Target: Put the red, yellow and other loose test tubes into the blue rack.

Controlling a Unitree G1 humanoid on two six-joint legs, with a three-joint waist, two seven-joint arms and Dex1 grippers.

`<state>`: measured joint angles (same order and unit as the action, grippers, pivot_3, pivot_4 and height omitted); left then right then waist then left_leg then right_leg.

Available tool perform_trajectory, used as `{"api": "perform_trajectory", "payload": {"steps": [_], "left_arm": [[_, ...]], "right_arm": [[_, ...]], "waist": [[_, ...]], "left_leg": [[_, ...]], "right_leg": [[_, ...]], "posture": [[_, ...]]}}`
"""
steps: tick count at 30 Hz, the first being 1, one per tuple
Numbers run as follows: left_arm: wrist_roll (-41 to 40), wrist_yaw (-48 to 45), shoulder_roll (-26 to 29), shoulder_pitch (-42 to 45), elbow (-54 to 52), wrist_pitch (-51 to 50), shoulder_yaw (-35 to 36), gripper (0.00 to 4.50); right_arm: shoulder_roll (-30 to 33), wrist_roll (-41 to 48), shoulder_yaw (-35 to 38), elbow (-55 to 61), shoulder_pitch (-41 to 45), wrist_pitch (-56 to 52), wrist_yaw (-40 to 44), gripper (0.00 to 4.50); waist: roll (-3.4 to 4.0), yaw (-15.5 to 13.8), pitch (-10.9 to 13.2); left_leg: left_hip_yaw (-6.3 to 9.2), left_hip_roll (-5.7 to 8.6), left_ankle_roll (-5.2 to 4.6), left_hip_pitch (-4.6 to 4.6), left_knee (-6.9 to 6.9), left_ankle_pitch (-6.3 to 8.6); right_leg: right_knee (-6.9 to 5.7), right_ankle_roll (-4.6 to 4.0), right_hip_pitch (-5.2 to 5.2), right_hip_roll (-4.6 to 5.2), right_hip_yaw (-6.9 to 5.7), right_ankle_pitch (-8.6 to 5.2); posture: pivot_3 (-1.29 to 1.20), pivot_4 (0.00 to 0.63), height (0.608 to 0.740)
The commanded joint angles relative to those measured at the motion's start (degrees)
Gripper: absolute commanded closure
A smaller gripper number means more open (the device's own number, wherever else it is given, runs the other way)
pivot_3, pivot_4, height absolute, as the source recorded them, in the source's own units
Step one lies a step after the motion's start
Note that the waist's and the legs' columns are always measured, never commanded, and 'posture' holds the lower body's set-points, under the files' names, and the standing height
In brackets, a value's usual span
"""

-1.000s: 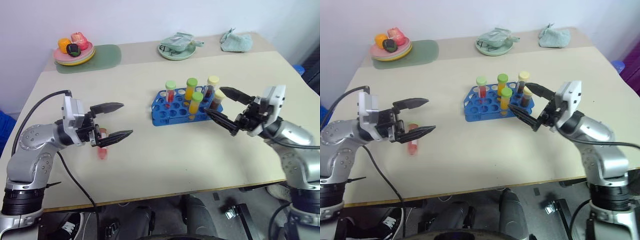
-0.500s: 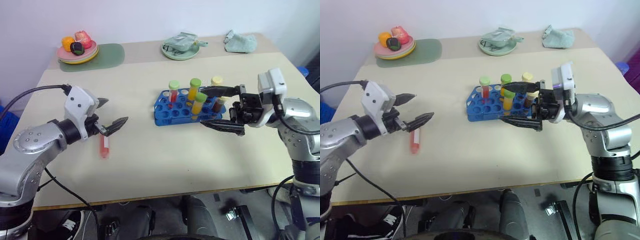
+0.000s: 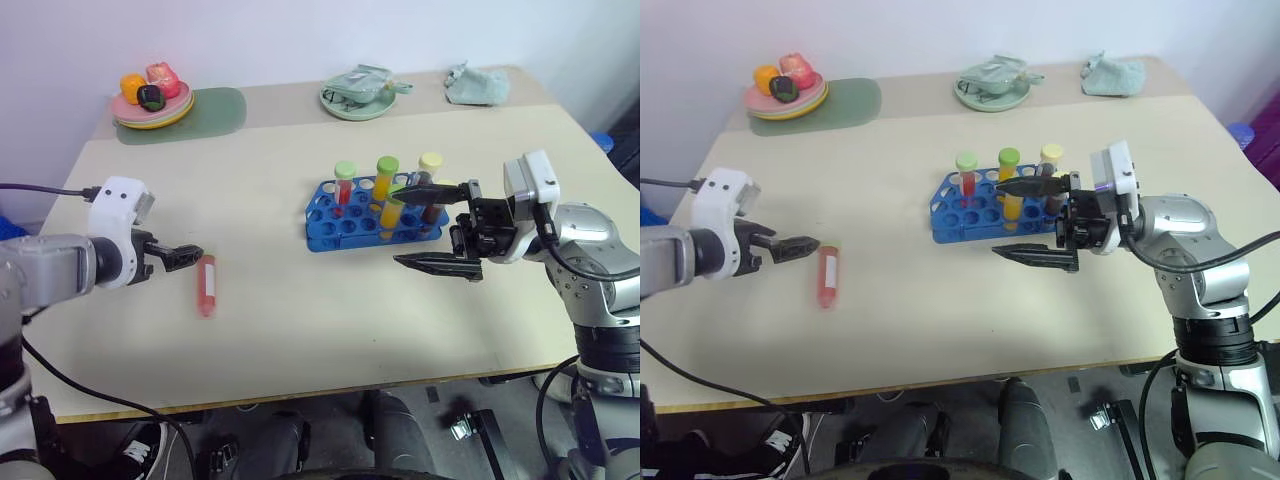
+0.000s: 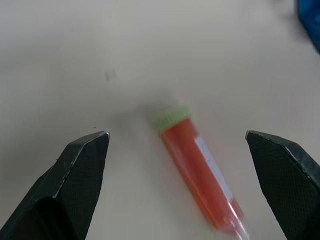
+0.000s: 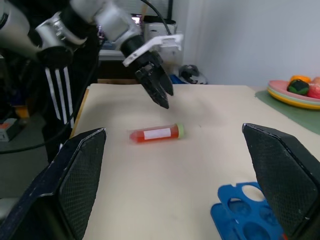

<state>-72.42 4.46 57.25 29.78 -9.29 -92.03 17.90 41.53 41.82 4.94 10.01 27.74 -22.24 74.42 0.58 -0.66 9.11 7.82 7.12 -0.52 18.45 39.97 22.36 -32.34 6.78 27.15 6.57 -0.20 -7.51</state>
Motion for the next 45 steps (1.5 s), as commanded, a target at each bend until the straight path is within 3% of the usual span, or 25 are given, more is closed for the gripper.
{"api": "perform_trajectory", "payload": {"steps": [1, 8, 12, 15, 42, 45], "left_arm": [[-13.6, 8.7, 4.4, 4.8, 9.2, -0.5, -6.6, 0.00], [-27.5, 22.0, 7.3, 14.7, 20.2, 0.1, -19.9, 0.00], [-38.3, 30.3, 10.6, 15.2, 21.4, 5.3, -26.9, 0.00], [-40.6, 33.3, 11.6, 15.3, 22.0, 7.3, -29.4, 0.00], [-40.6, 51.1, -5.2, 7.6, 16.1, 17.3, -25.5, 0.00], [-40.6, 52.0, -5.7, 6.9, 15.6, 17.6, -25.1, 0.82]], "right_arm": [[0.2, 0.8, 1.2, 2.6, -0.8, -0.2, -0.4, 0.05], [-0.3, 0.8, 1.5, 4.0, -2.1, -0.5, -1.7, 0.05], [-0.5, 0.9, 1.6, 4.3, -2.7, -0.4, -2.3, 0.05], [-0.6, 0.9, 1.5, 4.3, -3.0, -0.3, -2.3, 0.05], [-0.2, 0.9, 1.7, 5.4, -3.4, -1.9, -4.3, 0.05], [-0.1, 0.8, 1.6, 5.4, -3.2, -2.1, -4.5, 0.00]], "waist": [[0.00, -0.2, 0.0], [0.00, 0.2, 0.0], [0.00, 0.5, 0.0], [0.00, 0.4, 0.0], [0.01, 0.0, 0.0], [0.01, 0.1, 0.0]], "left_leg": [[0.01, 0.01, 0.00, 0.00, 0.00, 0.00], [0.02, 0.03, 0.01, 0.00, 0.00, -0.01], [0.02, 0.03, 0.02, -0.01, -0.01, -0.01], [0.01, 0.03, 0.04, -0.01, -0.01, -0.02], [-0.01, 0.07, 0.05, -0.06, 0.08, -0.03], [-0.02, 0.06, 0.05, -0.06, 0.07, -0.03]], "right_leg": [[-0.01, 0.00, -0.01, 0.00, 0.00, 0.00], [-0.02, 0.00, 0.02, 0.00, 0.00, 0.00], [-0.08, 0.00, 0.06, 0.00, 0.00, 0.00], [-0.09, 0.00, 0.07, 0.00, 0.01, 0.00], [-0.07, 0.00, -0.01, 0.02, 0.03, 0.00], [-0.07, 0.00, 0.00, 0.02, 0.03, 0.00]], "posture": [[0.00, 0.150, 0.740], [0.00, 0.150, 0.740], [0.00, 0.150, 0.740], [0.00, 0.150, 0.740], [0.00, 0.150, 0.740], [0.00, 0.150, 0.740]]}}
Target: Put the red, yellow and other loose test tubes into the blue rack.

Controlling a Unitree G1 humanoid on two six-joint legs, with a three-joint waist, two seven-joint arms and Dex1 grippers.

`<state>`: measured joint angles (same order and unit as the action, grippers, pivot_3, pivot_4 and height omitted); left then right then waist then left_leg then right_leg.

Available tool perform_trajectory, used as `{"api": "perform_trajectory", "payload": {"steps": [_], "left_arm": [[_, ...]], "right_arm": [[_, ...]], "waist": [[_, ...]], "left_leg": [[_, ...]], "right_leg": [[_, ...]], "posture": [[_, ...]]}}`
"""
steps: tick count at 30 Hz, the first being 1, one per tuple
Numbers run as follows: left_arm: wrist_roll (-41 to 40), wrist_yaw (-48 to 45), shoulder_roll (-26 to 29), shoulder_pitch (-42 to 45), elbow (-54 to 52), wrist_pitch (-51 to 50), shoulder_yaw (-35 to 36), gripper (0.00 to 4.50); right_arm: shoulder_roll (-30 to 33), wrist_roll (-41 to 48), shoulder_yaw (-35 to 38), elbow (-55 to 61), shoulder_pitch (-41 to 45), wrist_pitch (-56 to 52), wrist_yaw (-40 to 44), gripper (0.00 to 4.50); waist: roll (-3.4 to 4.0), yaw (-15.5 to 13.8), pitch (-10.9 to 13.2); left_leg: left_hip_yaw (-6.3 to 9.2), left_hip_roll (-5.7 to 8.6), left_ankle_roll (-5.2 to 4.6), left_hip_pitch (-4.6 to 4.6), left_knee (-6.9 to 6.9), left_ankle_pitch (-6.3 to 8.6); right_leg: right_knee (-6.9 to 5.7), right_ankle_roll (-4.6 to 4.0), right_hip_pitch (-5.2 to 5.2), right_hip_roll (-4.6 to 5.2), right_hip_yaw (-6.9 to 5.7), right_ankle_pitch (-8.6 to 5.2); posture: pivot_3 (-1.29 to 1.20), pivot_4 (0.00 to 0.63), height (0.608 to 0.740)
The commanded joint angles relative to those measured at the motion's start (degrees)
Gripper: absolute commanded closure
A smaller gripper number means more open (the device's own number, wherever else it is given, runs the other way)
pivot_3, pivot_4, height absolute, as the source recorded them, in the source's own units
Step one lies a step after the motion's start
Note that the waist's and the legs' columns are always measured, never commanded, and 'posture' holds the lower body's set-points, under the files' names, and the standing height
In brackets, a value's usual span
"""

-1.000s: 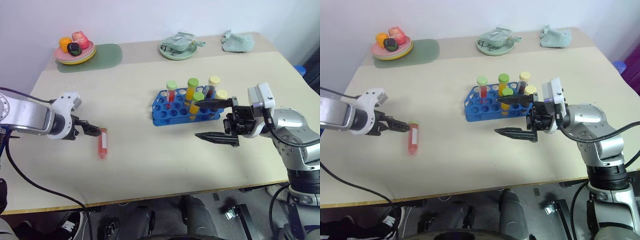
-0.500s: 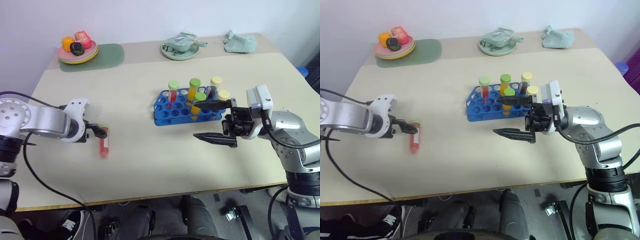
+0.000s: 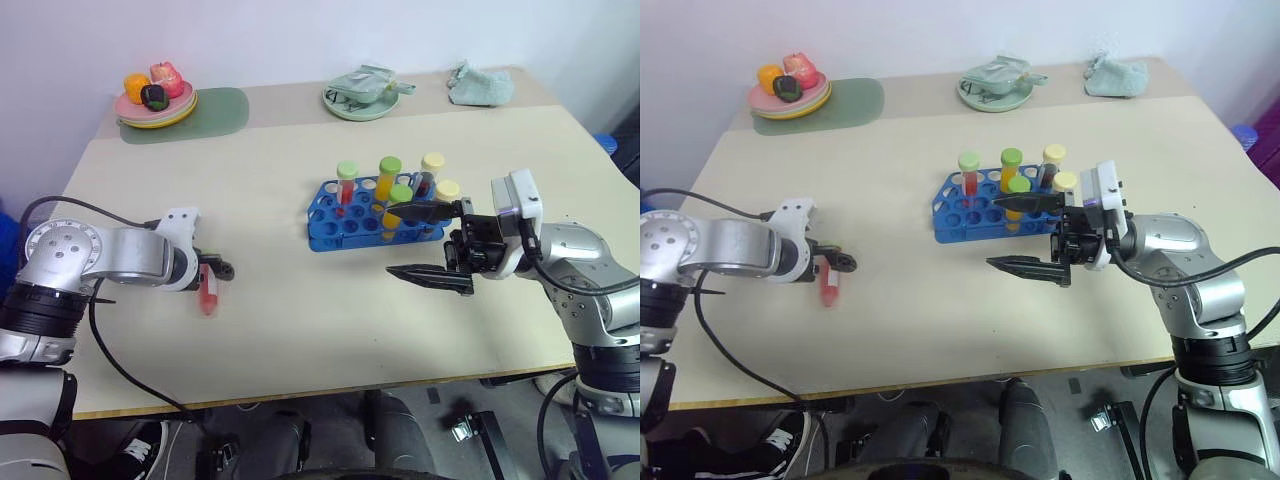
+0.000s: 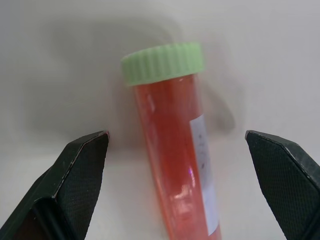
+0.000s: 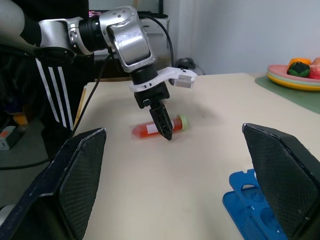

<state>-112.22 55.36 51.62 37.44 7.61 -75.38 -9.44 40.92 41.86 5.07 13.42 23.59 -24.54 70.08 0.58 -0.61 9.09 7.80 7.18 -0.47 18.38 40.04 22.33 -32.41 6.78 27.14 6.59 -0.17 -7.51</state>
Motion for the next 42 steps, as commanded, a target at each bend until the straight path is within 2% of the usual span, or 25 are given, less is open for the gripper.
{"api": "perform_trajectory", "payload": {"steps": [1, 3, 13, 16, 17, 18, 26, 29, 32, 34, 35, 37, 39, 42], "left_arm": [[-0.8, 1.1, -0.1, -0.7, -1.6, 1.0, 2.2, 1.28], [-0.8, 1.7, -0.4, -0.5, -1.6, 1.1, 2.3, 2.17], [-0.8, 4.3, -1.8, -1.3, -0.9, 2.1, 4.0, 2.17], [-0.8, 5.0, -1.9, -1.8, -1.3, 2.8, 4.3, 2.98], [-0.8, 4.8, -1.8, -2.1, -1.7, 2.8, 4.3, 3.47], [-0.8, 4.7, -1.7, -2.4, -2.0, 2.8, 4.3, 3.71], [0.6, 4.5, 0.1, 0.6, -5.1, 5.0, 4.9, 3.71], [12.5, -9.1, 1.6, 3.8, -11.8, 4.9, 7.2, 3.71], [19.8, -15.9, 2.1, 2.1, -17.2, 7.7, 9.4, 3.71], [27.5, -31.1, -2.0, -1.9, -23.4, 17.3, 13.3, 3.71], [33.4, -36.3, -1.8, -3.5, -26.2, 20.8, 12.9, 3.71], [43.8, -46.4, -2.9, -6.5, -29.2, 29.0, 11.6, 3.71], [55.7, -54.6, -2.8, -7.8, -30.7, 36.5, 7.4, 3.71], [67.9, -68.1, -7.2, -9.2, -28.2, 50.8, 3.9, 3.71]], "right_arm": [[0.5, 0.8, 1.5, 2.1, 0.9, 0.2, -0.2, 0.00], [0.6, 0.6, 1.4, 2.0, 1.0, 0.1, -0.2, 0.00], [0.5, -0.1, 0.9, 1.9, 1.4, 0.2, -0.4, 0.00], [0.5, -0.1, 0.8, 1.9, 1.5, 0.0, -0.5, 0.00], [0.5, -0.1, 0.8, 1.9, 1.5, 0.0, -0.5, 0.00], [0.6, -0.1, 0.8, 1.9, 1.5, -0.1, -0.4, 0.00], [1.1, -0.4, 1.2, 1.4, 1.1, 0.2, -0.2, 0.00], [2.8, -0.5, 3.1, 0.1, 0.6, 0.0, 0.0, 0.00], [4.9, -1.1, 4.8, -0.7, -1.0, 0.7, 0.9, 0.00], [6.9, -1.6, 6.3, -1.4, -2.2, 1.1, 1.8, 0.00], [7.5, -1.5, 6.9, -1.7, -2.4, 0.9, 1.8, 0.00], [8.1, -0.9, 8.3, -1.5, -2.5, 0.2, 0.7, 0.00], [7.8, -0.7, 9.3, -1.0, -2.8, -0.2, -1.1, 0.00], [7.0, -0.9, 10.0, 0.0, -4.0, -0.5, -3.5, 0.00]], "waist": [[0.01, 0.0, 0.0], [0.01, -0.2, 0.0], [0.00, -0.1, 0.0], [0.00, -0.1, 0.0], [0.00, -0.1, 0.0], [0.00, -0.1, 0.0], [0.00, -0.1, 0.0], [0.00, -0.2, 0.0], [0.05, 0.0, 0.0], [0.15, 0.0, -0.1], [0.12, 0.0, -0.1], [0.10, 0.0, 0.0], [0.08, -0.1, 0.0], [0.10, -0.4, -0.1]], "left_leg": [[0.00, 0.00, 0.00, 0.00, 0.00, 0.00], [0.00, 0.00, 0.00, 0.00, 0.00, 0.00], [0.00, 0.00, 0.00, -0.01, 0.01, 0.00], [0.00, 0.00, 0.00, -0.02, 0.01, 0.00], [0.00, 0.00, 0.00, -0.02, 0.01, 0.00], [0.00, 0.00, 0.00, -0.02, 0.02, 0.00], [0.00, 0.00, 0.00, -0.02, 0.02, 0.00], [0.00, 0.01, 0.00, 0.00, 0.03, 0.00], [-0.05, 0.02, 0.00, 0.00, -0.02, 0.00], [-0.05, 0.00, 0.00, -0.02, -0.06, 0.00], [-0.11, -0.01, 0.00, -0.02, -0.08, 0.00], [-0.15, -0.02, 0.00, 0.01, -0.02, 0.00], [-0.19, -0.05, 0.00, 0.00, -0.02, 0.00], [-0.24, -0.06, 0.00, 0.01, -0.01, 0.00]], "right_leg": [[0.00, 0.00, 0.00, 0.00, 0.00, 0.00], [0.00, 0.00, 0.00, 0.00, 0.00, 0.00], [0.02, 0.00, -0.02, 0.01, 0.00, 0.00], [0.01, 0.00, -0.02, 0.01, 0.00, 0.00], [0.01, 0.00, -0.02, 0.01, 0.00, 0.00], [0.01, 0.00, -0.02, 0.01, 0.00, 0.00], [0.01, 0.00, -0.02, 0.01, 0.00, 0.00], [0.01, 0.00, -0.02, 0.01, 0.00, 0.00], [0.04, 0.00, -0.03, 0.03, 0.00, 0.00], [0.07, 0.00, -0.02, 0.02, 0.00, 0.00], [0.07, 0.00, -0.02, 0.02, 0.00, 0.00], [0.14, 0.00, -0.02, 0.02, 0.00, 0.00], [0.16, 0.00, -0.02, 0.03, 0.00, 0.00], [0.20, -0.02, -0.08, 0.06, 0.01, 0.02]], "posture": [[0.00, 0.150, 0.740], [0.00, 0.150, 0.740], [0.00, 0.150, 0.740], [0.00, 0.150, 0.740], [0.00, 0.150, 0.740], [0.00, 0.150, 0.740], [0.00, 0.150, 0.740], [0.00, 0.150, 0.740], [0.00, 0.150, 0.740], [0.00, 0.150, 0.740], [0.00, 0.150, 0.740], [0.00, 0.150, 0.740], [0.00, 0.150, 0.740], [0.00, 0.150, 0.740]]}}
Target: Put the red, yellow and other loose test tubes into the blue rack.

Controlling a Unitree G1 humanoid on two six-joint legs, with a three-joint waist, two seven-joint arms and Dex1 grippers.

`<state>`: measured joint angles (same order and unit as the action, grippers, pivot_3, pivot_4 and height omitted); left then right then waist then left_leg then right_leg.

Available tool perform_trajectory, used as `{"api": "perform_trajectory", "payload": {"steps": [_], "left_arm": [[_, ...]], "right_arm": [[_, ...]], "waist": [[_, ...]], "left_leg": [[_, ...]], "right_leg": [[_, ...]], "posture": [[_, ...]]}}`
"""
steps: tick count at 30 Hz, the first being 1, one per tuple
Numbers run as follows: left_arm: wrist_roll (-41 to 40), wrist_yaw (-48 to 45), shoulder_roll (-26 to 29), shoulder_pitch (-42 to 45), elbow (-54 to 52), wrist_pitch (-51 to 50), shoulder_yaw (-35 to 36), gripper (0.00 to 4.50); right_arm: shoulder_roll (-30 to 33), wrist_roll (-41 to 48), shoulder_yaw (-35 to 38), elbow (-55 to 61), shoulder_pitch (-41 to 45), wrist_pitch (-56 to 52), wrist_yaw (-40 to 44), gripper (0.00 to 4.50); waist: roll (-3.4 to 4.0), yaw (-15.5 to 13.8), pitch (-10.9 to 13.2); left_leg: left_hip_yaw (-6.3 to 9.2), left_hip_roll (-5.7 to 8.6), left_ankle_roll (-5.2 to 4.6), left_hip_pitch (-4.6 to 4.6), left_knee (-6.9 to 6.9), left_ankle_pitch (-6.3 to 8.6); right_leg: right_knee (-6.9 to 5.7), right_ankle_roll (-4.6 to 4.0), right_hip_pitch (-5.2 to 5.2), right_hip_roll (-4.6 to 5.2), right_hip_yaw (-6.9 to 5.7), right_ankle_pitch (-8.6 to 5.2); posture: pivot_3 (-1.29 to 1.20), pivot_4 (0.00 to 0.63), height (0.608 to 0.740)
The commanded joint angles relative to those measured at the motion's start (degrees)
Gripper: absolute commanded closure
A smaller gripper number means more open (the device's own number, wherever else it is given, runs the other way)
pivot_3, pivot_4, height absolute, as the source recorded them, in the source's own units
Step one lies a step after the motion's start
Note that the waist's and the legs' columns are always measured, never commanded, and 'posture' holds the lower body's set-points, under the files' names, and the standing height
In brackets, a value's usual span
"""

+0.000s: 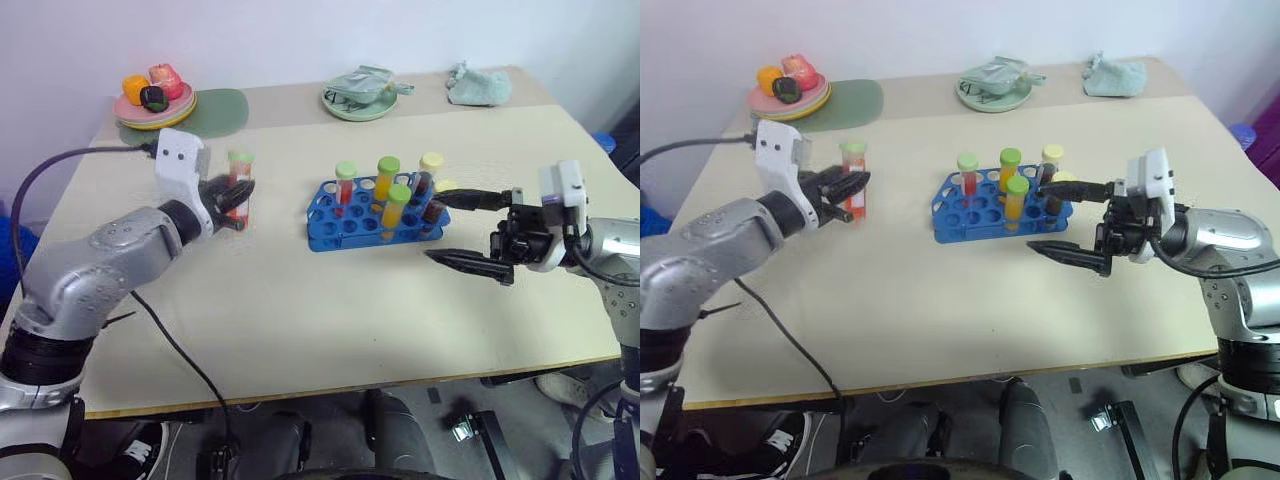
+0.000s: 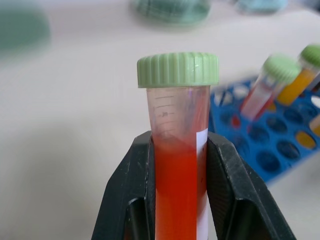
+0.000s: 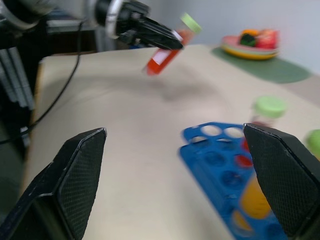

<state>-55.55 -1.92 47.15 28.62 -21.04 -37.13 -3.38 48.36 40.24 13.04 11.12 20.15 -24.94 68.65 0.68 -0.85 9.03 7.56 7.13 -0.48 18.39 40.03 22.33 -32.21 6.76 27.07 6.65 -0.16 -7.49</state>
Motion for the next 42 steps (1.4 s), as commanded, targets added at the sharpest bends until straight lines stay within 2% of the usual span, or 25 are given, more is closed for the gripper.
{"api": "perform_trajectory", "payload": {"steps": [1, 4, 9, 13, 18, 22, 29, 34, 42], "left_arm": [[15.1, -13.9, -4.7, 0.0, 2.7, 17.4, -3.1, 3.71], [24.9, -23.9, -11.6, 1.9, 11.3, 33.2, -5.9, 3.71], [30.8, -32.8, -24.4, 4.3, 25.0, 48.4, -6.8, 3.71], [34.5, -38.4, -31.8, 5.9, 34.5, 58.2, -7.3, 3.71], [38.1, -42.4, -37.6, 8.5, 44.3, 65.9, -7.1, 3.71], [43.4, -41.4, -41.0, 11.8, 54.3, 74.1, -6.9, 3.71], [48.6, -39.3, -43.2, 15.1, 64.7, 81.4, -6.2, 3.71], [50.2, -38.3, -45.2, 16.6, 69.1, 82.7, -6.2, 3.71], [48.1, -39.9, -47.3, 16.0, 71.3, 81.9, -4.5, 3.71]], "right_arm": [[-0.6, 0.8, 2.2, 2.6, -1.0, -0.3, -2.8, 0.00], [-1.1, 0.9, 2.7, 4.1, -2.2, -0.4, -4.8, 0.00], [-1.2, 1.9, 4.1, 5.8, -3.0, -1.2, -7.3, 0.00], [-1.1, 2.6, 5.1, 7.0, -4.0, -1.8, -8.9, 0.00], [-0.6, 3.4, 6.4, 8.0, -4.9, -2.7, -9.8, 0.00], [-0.2, 3.1, 7.1, 7.9, -6.5, -2.5, -9.6, 0.00], [0.8, 3.2, 8.8, 8.0, -8.6, -2.6, -9.3, 0.00], [0.9, 3.2, 9.1, 8.6, -9.3, -2.8, -9.6, 0.00], [1.5, 2.4, 9.9, 8.2, -10.1, -2.3, -9.2, 0.00]], "waist": [[-0.01, -0.2, 0.0], [-0.03, -0.5, 0.0], [-0.03, -1.3, 0.0], [-0.06, -1.5, 0.0], [-0.07, -1.5, 0.0], [-0.09, -1.5, 0.0], [-0.09, -1.5, 0.0], [-0.09, -1.5, 0.0], [-0.10, -1.5, 0.0]], "left_leg": [[-0.01, 0.02, -0.01, 0.00, 0.01, 0.00], [0.00, 0.04, -0.04, -0.01, 0.05, 0.01], [-0.03, 0.03, -0.09, -0.01, 0.10, 0.02], [-0.04, 0.03, -0.10, -0.01, 0.12, 0.02], [-0.04, 0.03, -0.13, -0.01, 0.15, 0.03], [-0.04, 0.03, -0.16, -0.05, 0.15, 0.04], [-0.03, 0.02, -0.17, -0.05, 0.15, 0.05], [-0.02, 0.03, -0.18, -0.06, 0.16, 0.05], [-0.01, 0.02, -0.18, -0.07, 0.16, 0.05]], "right_leg": [[0.02, 0.00, -0.03, 0.03, 0.00, 0.00], [0.09, 0.01, -0.11, 0.07, -0.02, 0.01], [0.10, -0.01, -0.10, 0.08, -0.03, 0.03], [0.12, 0.00, -0.13, 0.09, -0.03, 0.04], [0.13, 0.02, -0.17, 0.09, -0.04, 0.05], [0.18, 0.03, -0.25, 0.09, -0.06, 0.06], [0.18, 0.05, -0.25, 0.08, -0.06, 0.07], [0.19, 0.07, -0.27, 0.08, -0.07, 0.08], [0.18, 0.07, -0.26, 0.07, -0.07, 0.08]], "posture": [[0.00, 0.150, 0.740], [0.00, 0.150, 0.740], [0.00, 0.150, 0.740], [0.00, 0.150, 0.740], [0.00, 0.150, 0.740], [0.00, 0.150, 0.740], [0.00, 0.150, 0.740], [0.00, 0.150, 0.740], [0.00, 0.150, 0.740]]}}
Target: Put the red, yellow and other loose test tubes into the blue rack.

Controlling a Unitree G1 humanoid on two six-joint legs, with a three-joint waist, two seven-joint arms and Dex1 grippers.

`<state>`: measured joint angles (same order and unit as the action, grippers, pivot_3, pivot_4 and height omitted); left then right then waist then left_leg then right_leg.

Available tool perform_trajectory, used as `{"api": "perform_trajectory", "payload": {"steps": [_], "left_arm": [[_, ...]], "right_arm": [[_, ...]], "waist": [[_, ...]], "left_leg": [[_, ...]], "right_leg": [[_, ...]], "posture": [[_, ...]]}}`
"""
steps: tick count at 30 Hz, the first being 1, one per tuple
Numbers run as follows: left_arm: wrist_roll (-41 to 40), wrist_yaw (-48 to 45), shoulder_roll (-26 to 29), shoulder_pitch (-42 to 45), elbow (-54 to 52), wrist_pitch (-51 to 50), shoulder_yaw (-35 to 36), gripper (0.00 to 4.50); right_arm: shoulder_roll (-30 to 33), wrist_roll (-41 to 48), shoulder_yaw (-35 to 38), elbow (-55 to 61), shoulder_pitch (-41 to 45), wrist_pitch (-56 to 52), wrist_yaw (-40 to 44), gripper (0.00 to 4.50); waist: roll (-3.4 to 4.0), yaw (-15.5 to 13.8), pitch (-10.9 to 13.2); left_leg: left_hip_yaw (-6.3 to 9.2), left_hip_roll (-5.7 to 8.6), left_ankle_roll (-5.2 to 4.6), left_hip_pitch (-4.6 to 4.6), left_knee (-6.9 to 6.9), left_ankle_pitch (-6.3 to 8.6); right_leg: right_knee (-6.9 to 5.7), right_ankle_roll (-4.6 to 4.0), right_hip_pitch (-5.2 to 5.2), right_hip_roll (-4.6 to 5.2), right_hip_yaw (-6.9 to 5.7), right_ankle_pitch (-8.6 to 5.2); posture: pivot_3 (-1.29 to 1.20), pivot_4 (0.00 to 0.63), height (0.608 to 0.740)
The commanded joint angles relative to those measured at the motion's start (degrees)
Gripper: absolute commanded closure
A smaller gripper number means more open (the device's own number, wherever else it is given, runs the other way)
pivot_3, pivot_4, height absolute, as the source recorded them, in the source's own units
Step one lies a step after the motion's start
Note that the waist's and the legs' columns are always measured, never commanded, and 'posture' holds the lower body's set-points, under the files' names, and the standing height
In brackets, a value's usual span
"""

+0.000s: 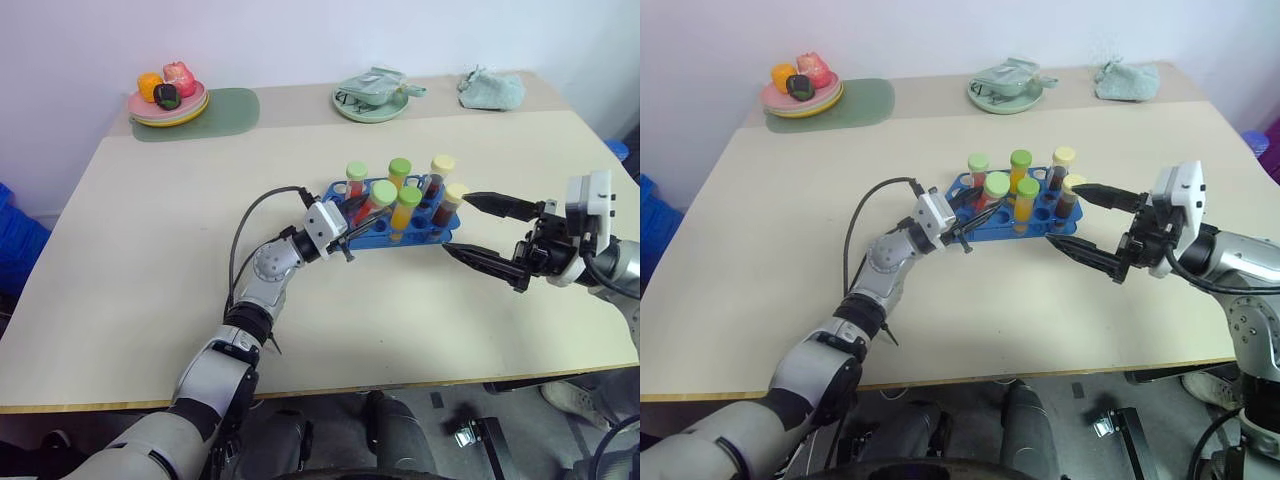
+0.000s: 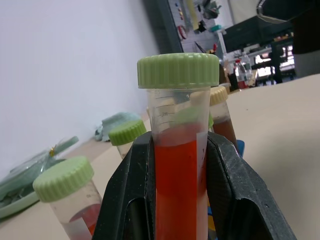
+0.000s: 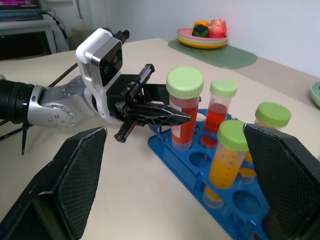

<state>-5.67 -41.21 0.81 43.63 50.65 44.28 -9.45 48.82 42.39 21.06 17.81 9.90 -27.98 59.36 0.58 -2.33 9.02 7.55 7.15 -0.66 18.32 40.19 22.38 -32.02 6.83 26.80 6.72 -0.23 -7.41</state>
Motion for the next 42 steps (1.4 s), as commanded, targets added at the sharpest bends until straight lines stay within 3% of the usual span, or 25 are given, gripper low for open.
{"api": "perform_trajectory", "payload": {"steps": [1, 10, 23, 30, 31, 36, 42], "left_arm": [[-1.9, -0.6, -1.2, 1.0, -0.2, 0.0, 1.8, 3.71], [-6.1, 0.1, -3.3, 1.8, 0.2, -7.7, 6.7, 3.71], [-5.8, -0.3, -3.1, -0.9, -3.5, -10.2, 7.3, 3.71], [-5.5, 0.2, -2.8, -1.9, -5.3, -11.1, 7.5, 0.29], [-5.4, 0.4, -2.7, -2.1, -6.0, -11.3, 7.5, 0.04], [-6.2, 0.2, -2.2, -5.1, -12.7, -14.1, 6.9, 0.04], [-7.5, -0.1, 1.0, -12.5, -29.2, -22.6, 5.7, 0.04]], "right_arm": [[1.1, 0.1, 2.0, 1.6, 0.1, 0.8, 0.0, 0.00], [1.2, -0.5, 2.1, 1.3, 0.4, 1.4, 0.1, 0.00], [1.6, -3.0, 2.4, -1.6, -0.5, 4.2, 1.7, 0.00], [1.5, -3.3, 2.0, -2.2, 0.1, 4.6, 1.7, 0.00], [1.5, -3.4, 1.9, -2.4, 0.1, 4.7, 1.8, 0.00], [1.3, -3.6, 1.6, -3.2, 0.4, 5.2, 2.1, 0.00], [0.8, -3.5, 0.9, -3.5, 0.9, 5.4, 1.8, 0.00]], "waist": [[0.00, 0.0, 0.0], [-0.01, 0.0, 0.0], [-0.01, 0.0, 0.0], [-0.01, 0.0, 0.0], [-0.01, 0.0, 0.0], [-0.01, 0.0, 0.0], [0.00, 0.1, 0.0]], "left_leg": [[0.00, 0.00, 0.00, 0.00, 0.00, 0.00], [0.01, 0.00, 0.00, 0.00, 0.02, 0.00], [0.01, 0.00, 0.00, -0.02, 0.02, 0.00], [0.01, 0.00, 0.00, -0.02, 0.02, 0.00], [0.01, 0.00, 0.00, -0.02, 0.02, 0.00], [0.01, 0.00, 0.00, -0.02, 0.02, 0.00], [0.02, -0.01, 0.00, -0.02, 0.02, 0.00]], "right_leg": [[0.00, 0.00, 0.00, 0.00, 0.00, 0.00], [0.00, 0.00, -0.01, 0.00, 0.00, 0.00], [-0.01, 0.00, -0.02, -0.01, 0.00, 0.00], [-0.01, 0.00, -0.01, -0.02, 0.00, 0.00], [-0.01, 0.00, -0.02, -0.01, 0.00, 0.00], [-0.01, 0.00, -0.02, -0.01, 0.00, 0.00], [-0.02, 0.00, -0.01, -0.02, 0.01, 0.00]], "posture": [[0.00, 0.150, 0.740], [0.00, 0.150, 0.740], [0.00, 0.150, 0.740], [0.00, 0.150, 0.740], [0.00, 0.150, 0.740], [0.00, 0.150, 0.740], [0.00, 0.150, 0.740]]}}
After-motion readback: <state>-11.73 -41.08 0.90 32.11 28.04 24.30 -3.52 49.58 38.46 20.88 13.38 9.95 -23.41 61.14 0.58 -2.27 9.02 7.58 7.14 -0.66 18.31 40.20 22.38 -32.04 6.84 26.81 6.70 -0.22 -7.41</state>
